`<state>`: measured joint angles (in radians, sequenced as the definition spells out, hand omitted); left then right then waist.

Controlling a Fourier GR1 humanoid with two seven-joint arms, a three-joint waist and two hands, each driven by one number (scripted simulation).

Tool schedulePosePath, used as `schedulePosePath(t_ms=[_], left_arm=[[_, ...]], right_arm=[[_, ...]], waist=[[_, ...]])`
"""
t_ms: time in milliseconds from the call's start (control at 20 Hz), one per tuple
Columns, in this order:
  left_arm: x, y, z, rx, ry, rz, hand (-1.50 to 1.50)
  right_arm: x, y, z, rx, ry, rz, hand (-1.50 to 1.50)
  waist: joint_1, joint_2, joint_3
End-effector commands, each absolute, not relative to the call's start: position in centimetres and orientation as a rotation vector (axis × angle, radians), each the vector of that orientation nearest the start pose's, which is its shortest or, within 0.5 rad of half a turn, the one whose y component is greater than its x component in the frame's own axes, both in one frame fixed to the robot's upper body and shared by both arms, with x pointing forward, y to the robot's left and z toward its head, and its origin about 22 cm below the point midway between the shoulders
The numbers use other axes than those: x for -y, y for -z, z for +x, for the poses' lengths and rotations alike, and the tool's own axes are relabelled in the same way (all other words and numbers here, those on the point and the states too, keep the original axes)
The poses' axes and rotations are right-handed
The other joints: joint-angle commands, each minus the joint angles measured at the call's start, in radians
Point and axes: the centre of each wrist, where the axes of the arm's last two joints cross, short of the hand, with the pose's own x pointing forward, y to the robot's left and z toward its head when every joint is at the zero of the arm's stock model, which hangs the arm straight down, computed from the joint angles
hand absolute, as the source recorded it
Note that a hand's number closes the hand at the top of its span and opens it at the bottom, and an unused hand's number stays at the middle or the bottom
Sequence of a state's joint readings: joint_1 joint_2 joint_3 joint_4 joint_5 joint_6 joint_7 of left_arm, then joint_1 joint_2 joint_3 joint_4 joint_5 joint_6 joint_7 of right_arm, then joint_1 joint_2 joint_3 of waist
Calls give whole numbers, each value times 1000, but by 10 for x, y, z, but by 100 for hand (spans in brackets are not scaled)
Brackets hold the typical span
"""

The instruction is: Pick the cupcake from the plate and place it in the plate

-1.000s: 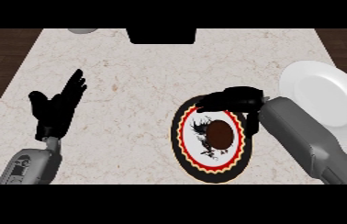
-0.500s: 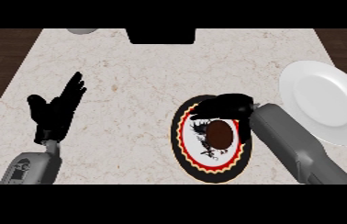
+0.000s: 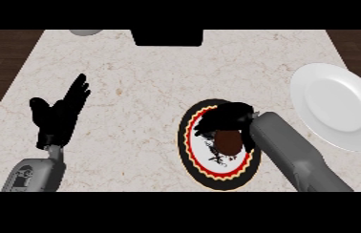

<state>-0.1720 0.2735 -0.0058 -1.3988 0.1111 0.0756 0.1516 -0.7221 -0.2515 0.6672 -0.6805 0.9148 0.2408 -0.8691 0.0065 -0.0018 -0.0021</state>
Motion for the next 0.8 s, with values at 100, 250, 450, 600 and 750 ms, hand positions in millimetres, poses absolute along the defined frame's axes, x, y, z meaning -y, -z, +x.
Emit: schedulePosePath(t_ms=[100,250,450,600,750], left_arm=[[-296,-16,273,1379,75,165,0],[-302,-22,273,1398,76,187,0],[-276,-25,277,1404,96,162,0],[-292,-7,278,1405,87,178,0],[-294,-19,281,1411,60,193,0]], right_arm=[[159,39,345,1419,-2298,394,150],[164,31,350,1428,-2248,420,150],[163,37,353,1455,-2198,414,150],[162,26,350,1582,-2128,370,150],[191,19,369,1541,-1763,-36,150]], waist=[[-1,1,2],[-2,1,2],[4,3,3],[-6,2,2],[-34,3,2]])
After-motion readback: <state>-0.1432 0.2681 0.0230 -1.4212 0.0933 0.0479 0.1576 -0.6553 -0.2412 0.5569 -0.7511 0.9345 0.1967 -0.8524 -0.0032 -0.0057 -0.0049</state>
